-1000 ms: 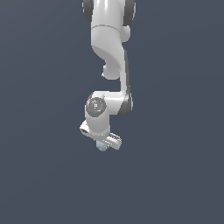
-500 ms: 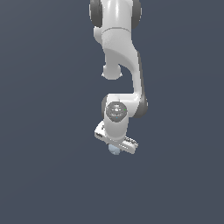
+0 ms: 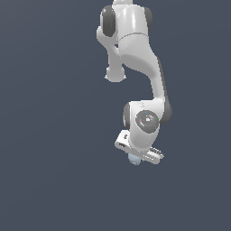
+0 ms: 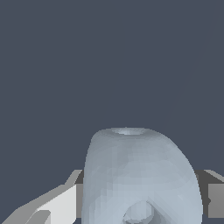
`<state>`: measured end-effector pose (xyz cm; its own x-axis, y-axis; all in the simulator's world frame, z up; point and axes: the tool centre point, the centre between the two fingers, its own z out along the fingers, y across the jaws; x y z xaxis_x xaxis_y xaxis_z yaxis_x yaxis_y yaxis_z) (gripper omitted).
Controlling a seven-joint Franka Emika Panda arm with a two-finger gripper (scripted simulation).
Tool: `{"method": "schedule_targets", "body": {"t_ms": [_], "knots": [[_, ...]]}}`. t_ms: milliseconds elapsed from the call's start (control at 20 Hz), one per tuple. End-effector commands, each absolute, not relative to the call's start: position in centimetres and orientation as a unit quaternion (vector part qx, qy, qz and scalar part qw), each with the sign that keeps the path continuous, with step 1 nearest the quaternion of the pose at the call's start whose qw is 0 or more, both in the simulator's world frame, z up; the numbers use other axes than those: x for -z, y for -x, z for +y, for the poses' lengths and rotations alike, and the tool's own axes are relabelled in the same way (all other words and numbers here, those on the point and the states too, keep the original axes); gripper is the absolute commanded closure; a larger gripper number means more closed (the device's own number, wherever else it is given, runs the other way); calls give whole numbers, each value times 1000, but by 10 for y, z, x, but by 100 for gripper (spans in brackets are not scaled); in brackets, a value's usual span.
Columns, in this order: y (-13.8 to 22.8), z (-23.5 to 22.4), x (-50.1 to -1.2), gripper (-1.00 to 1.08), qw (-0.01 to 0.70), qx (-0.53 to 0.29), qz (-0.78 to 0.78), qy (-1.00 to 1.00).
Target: Pick up the object and move it to a goal position.
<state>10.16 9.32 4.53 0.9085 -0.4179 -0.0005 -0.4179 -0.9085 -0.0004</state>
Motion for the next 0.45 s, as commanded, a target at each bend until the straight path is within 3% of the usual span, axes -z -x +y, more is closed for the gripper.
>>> {"method": "schedule_targets", "body": {"t_ms": [0, 400], "knots": [[-106, 103, -46, 108, 0, 0, 215, 977], [-111, 113, -46, 108, 0, 0, 215, 977]]}}
